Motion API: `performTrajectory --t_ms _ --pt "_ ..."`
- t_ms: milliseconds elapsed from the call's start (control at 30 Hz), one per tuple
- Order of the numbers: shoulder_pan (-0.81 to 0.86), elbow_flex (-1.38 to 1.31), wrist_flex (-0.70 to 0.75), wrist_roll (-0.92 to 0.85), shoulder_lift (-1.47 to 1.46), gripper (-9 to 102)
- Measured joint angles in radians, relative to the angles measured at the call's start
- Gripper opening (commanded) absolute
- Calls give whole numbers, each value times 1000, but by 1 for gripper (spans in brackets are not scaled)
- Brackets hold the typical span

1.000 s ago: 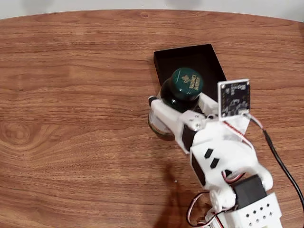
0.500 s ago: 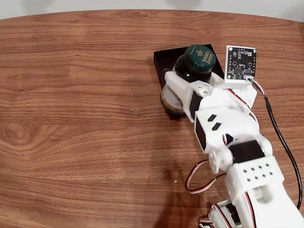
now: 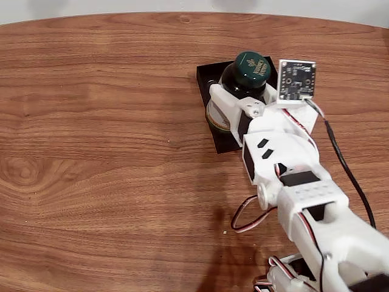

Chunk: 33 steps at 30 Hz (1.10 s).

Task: Pick up the pill bottle and place it in the black box.

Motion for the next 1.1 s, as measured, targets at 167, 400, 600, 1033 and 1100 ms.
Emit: performTrajectory --t_ms 167,400,600,1033,1100 --pt "26 -38 -106 11 -124 16" --pt "55 -114 -149 20 -249 17" --pt "94 -149 -204 20 -348 17" --pt "89 -230 -322 58 -532 17" --pt "89 -241 -322 58 -548 17"
